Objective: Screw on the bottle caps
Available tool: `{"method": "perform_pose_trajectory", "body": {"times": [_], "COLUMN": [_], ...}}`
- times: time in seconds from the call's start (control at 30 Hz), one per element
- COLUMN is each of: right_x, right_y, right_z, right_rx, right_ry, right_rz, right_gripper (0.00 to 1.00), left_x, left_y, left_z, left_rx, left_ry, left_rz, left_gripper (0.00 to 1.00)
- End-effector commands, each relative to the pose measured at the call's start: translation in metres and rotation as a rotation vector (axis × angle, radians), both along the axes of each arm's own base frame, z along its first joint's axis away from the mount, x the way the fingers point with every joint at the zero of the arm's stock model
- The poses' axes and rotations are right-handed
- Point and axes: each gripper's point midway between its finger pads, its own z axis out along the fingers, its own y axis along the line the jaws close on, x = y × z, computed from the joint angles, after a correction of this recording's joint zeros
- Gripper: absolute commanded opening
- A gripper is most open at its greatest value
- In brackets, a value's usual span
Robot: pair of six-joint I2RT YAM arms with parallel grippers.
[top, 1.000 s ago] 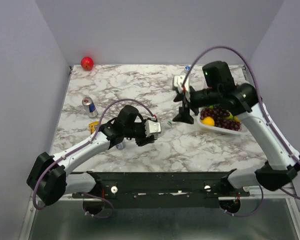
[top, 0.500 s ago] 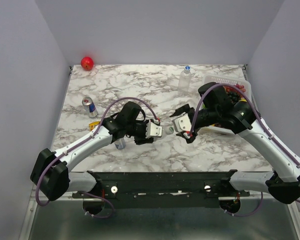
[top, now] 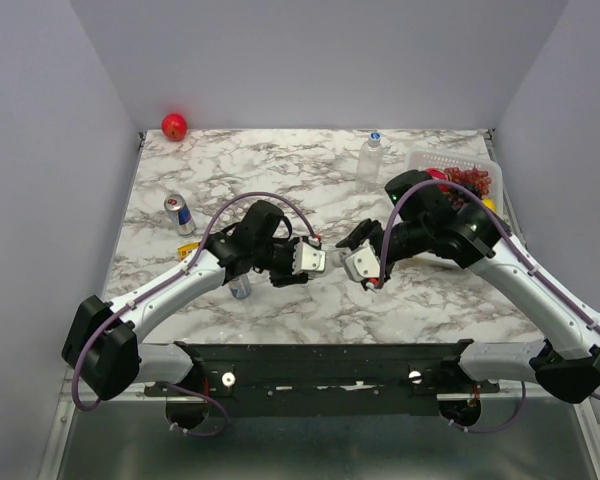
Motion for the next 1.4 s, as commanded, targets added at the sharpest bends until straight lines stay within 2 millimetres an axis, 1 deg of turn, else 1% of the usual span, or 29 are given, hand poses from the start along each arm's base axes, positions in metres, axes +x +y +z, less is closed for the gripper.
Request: {"method": "perform_pose_trajectory", "body": {"times": [0.0,0.1,0.27,0.33,0.4,0.47,0.5,0.53,0.57,0.6,0.63,0.67,0.7,0.73,0.8,0.87,0.93,0.97,1.0,1.03,1.07,1.1,1.13,1.17,1.2,1.27,1.3,1.33,1.37], "right_x": [-0.001,0.003,0.012,0.017,0.03,0.038,0.046,0.053,0.058,0.065,0.07,0.07,0.074,0.079,0.075,0.072,0.074,0.085,0.088,0.088,0.096,0.104,0.11,0.121,0.124,0.134,0.133,0.123,0.121], "right_y": [-0.001,0.002,0.007,0.01,0.018,0.02,0.026,0.031,0.031,0.036,0.043,0.041,0.043,0.045,0.046,0.046,0.046,0.043,0.043,0.045,0.042,0.042,0.039,0.033,0.027,0.015,0.011,0.007,0.002], "right_z": [-0.013,-0.016,-0.015,-0.014,-0.012,-0.011,-0.015,-0.002,0.001,-0.008,0.009,0.006,0.005,0.001,-0.009,-0.021,-0.02,-0.02,-0.013,-0.002,0.004,0.021,0.028,0.036,0.048,0.062,0.065,0.067,0.066], "right_rx": [-0.043,-0.043,-0.032,-0.022,-0.01,-0.003,-0.008,0.026,0.037,0.013,0.043,0.027,0.03,0.031,0.035,0.023,0.032,0.054,0.072,0.083,0.112,0.16,0.194,0.235,0.271,0.318,0.32,0.318,0.315], "right_ry": [0.004,0.01,0.034,0.094,0.132,0.239,0.299,0.338,0.452,0.528,0.573,0.687,0.745,0.797,0.955,1.115,1.245,1.34,1.39,1.437,1.412,1.362,1.32,1.256,1.202,1.057,1.011,0.974,0.895], "right_rz": [0.016,0.004,-0.052,-0.13,-0.195,-0.313,-0.36,-0.404,-0.503,-0.549,-0.564,-0.646,-0.692,-0.744,-0.844,-0.947,-0.983,-1.031,-1.018,-0.968,-0.951,-0.929,-0.933,-0.916,-0.899,-0.849,-0.82,-0.775,-0.724], "right_gripper": [0.59,0.54,0.38,0.31,0.28,0.25,0.25,0.24,0.22,0.22,0.21,0.2,0.15,0.04,0.0,0.0,0.01,0.0,0.02,0.16,0.25,0.34,0.51,0.57,0.61,0.66,0.67,0.68,0.69], "left_x": [0.002,0.002,0.003,0.007,0.017,0.031,0.045,0.056,0.059,0.066,0.067,0.073,0.076,0.077,0.085,0.088,0.092,0.095,0.096,0.097,0.095,0.094,0.091,0.088,0.086,0.076,0.067,0.063,0.051], "left_y": [-0.009,-0.01,-0.011,-0.011,-0.014,-0.011,-0.016,-0.01,-0.006,-0.006,-0.006,-0.001,0.0,0.0,0.007,0.01,0.015,0.019,0.023,0.025,0.025,0.026,0.025,0.024,0.026,0.015,0.013,0.011,-0.001], "left_z": [0.013,0.015,0.016,0.019,0.024,0.029,0.045,0.056,0.055,0.065,0.073,0.072,0.076,0.075,0.075,0.072,0.069,0.066,0.062,0.058,0.055,0.051,0.049,0.046,0.042,0.042,0.036,0.037,0.046], "left_rx": [-0.044,-0.051,-0.055,-0.061,-0.094,-0.117,-0.182,-0.224,-0.243,-0.287,-0.326,-0.323,-0.334,-0.331,-0.32,-0.302,-0.281,-0.265,-0.242,-0.228,-0.217,-0.206,-0.202,-0.195,-0.182,-0.207,-0.187,-0.19,-0.224], "left_ry": [0.006,0.009,0.011,-0.001,-0.01,-0.037,-0.091,-0.092,-0.096,-0.125,-0.126,-0.149,-0.164,-0.173,-0.207,-0.227,-0.243,-0.255,-0.264,-0.263,-0.258,-0.246,-0.237,-0.224,-0.213,-0.17,-0.125,-0.104,-0.059], "left_rz": [-0.014,-0.011,-0.006,0.014,0.078,0.187,0.238,0.357,0.405,0.445,0.478,0.53,0.557,0.574,0.638,0.658,0.681,0.704,0.717,0.723,0.719,0.716,0.698,0.685,0.685,0.613,0.578,0.542,0.448], "left_gripper": [0.0,0.0,0.0,0.0,0.0,0.0,0.0,0.0,0.0,0.0,0.0,0.0,0.0,0.0,0.0,0.0,0.0,0.0,0.0,0.0,0.0,0.0,0.0,0.0,0.0,0.0,0.0,0.0,0.0]}}
